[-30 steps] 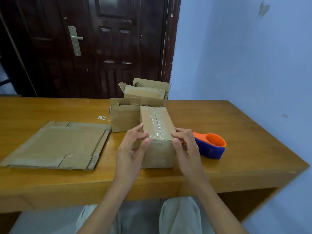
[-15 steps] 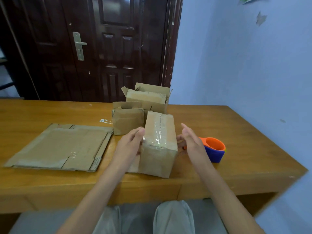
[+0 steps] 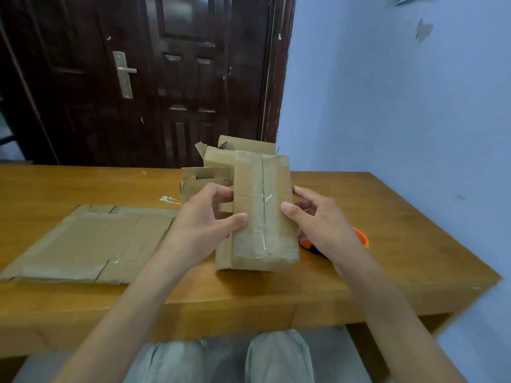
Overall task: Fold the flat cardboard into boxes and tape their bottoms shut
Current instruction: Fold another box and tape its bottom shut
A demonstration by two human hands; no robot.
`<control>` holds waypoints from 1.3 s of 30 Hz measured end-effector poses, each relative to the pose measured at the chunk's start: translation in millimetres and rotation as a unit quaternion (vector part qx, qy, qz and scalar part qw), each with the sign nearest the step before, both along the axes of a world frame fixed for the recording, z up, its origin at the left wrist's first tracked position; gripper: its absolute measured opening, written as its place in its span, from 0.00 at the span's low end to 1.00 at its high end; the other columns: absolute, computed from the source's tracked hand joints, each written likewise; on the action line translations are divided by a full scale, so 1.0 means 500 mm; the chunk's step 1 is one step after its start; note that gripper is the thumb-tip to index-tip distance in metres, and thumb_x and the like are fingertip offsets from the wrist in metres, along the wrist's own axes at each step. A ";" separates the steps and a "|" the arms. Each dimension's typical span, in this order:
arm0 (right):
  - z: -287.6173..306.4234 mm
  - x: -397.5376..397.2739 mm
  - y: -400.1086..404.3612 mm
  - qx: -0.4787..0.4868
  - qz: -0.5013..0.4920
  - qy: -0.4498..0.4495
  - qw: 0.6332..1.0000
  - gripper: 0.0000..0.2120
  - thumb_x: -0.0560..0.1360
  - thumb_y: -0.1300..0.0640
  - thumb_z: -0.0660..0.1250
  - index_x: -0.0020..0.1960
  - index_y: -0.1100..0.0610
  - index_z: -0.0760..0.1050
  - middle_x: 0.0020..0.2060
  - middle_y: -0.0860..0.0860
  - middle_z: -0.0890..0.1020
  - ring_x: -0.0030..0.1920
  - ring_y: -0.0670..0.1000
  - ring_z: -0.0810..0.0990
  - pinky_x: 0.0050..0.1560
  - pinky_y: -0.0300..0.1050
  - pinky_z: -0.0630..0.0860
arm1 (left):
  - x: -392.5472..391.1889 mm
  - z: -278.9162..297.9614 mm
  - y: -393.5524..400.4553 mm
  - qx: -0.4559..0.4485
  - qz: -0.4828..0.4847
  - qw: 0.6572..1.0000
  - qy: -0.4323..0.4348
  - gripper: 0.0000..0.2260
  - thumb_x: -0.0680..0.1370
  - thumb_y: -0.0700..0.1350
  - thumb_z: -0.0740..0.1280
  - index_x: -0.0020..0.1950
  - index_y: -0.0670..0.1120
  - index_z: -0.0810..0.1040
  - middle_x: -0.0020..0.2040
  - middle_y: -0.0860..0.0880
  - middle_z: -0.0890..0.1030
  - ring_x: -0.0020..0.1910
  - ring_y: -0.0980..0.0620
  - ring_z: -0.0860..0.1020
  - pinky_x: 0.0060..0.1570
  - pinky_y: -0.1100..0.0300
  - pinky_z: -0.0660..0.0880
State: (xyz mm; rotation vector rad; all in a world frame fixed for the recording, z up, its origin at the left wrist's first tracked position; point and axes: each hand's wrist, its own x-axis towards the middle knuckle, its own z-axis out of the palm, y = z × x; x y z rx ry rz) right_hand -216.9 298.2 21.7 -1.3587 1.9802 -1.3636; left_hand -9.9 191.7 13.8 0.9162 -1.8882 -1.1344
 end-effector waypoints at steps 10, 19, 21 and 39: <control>0.035 0.026 0.013 -0.061 -0.004 -0.175 0.983 0.18 0.84 0.38 0.60 0.59 0.51 0.77 0.52 0.44 0.86 0.51 0.44 0.86 0.47 0.43 0.84 | 0.023 -0.038 0.028 -0.083 -0.041 0.996 0.002 0.34 0.78 0.37 0.73 0.78 0.63 0.67 0.66 0.66 0.75 0.63 0.64 0.77 0.51 0.62 0.82; -0.034 0.060 0.028 -0.044 -0.006 -0.060 0.997 0.37 0.70 0.28 0.65 0.75 0.38 0.65 0.60 0.33 0.75 0.60 0.37 0.76 0.47 0.32 0.76 | 0.030 -0.104 0.064 -0.039 -0.033 0.992 0.113 0.23 0.73 0.68 0.67 0.57 0.52 0.77 0.67 0.58 0.79 0.69 0.55 0.77 0.61 0.51 0.80; -0.056 0.062 0.033 -0.053 0.007 -0.049 0.997 0.38 0.71 0.29 0.70 0.77 0.38 0.64 0.66 0.36 0.74 0.65 0.40 0.76 0.51 0.34 0.78 | 0.034 -0.112 0.063 -0.027 -0.029 0.990 0.138 0.28 0.70 0.70 0.70 0.64 0.54 0.76 0.68 0.58 0.78 0.70 0.57 0.76 0.59 0.56 0.82; -0.201 0.059 0.034 -0.057 0.050 -0.067 0.995 0.39 0.68 0.24 0.71 0.74 0.34 0.63 0.68 0.37 0.76 0.69 0.44 0.77 0.64 0.52 0.82 | 0.000 -0.187 0.055 -0.036 -0.025 0.998 0.037 0.42 0.67 0.74 0.75 0.77 0.64 0.62 0.71 0.59 0.73 0.71 0.60 0.73 0.58 0.53 0.83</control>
